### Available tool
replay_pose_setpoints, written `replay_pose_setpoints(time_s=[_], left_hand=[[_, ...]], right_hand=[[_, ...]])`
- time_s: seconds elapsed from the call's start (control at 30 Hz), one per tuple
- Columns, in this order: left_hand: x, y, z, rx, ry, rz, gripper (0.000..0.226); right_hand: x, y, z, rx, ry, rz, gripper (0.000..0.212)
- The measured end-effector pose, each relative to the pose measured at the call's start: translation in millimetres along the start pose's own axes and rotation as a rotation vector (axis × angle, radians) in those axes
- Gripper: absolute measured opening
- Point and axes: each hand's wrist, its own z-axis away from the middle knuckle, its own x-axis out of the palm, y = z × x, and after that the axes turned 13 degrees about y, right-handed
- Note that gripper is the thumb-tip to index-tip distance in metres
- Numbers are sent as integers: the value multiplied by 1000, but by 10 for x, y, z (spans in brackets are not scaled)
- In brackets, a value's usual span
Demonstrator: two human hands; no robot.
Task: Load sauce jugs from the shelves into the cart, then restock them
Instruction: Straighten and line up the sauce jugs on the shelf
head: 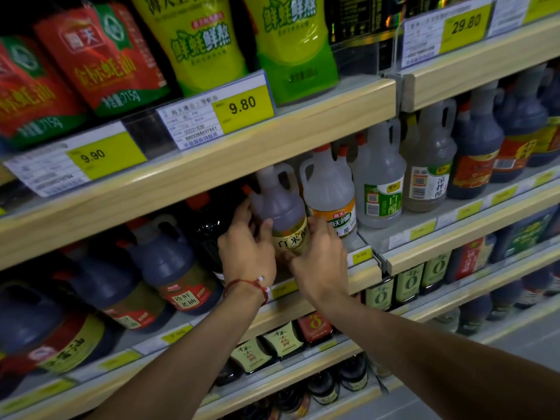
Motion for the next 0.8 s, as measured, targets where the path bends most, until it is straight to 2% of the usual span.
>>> replay_pose_setpoints(time_s=[0.13, 0.27, 0.43, 0.8], left_hand=[[-7, -3, 9, -19, 6, 74, 56], [10, 39, 74, -92, -7, 148, 71], [-23, 6, 107, -146, -9, 218, 78], [124, -42, 127, -69, 58, 5, 78]], right_hand=[[-7, 17, 10, -25, -2, -6, 68], [-26, 36, 30, -31, 0, -12, 66], [-87, 77, 81, -51, -1, -57, 65], [-59, 10, 48, -15, 0, -8, 63]])
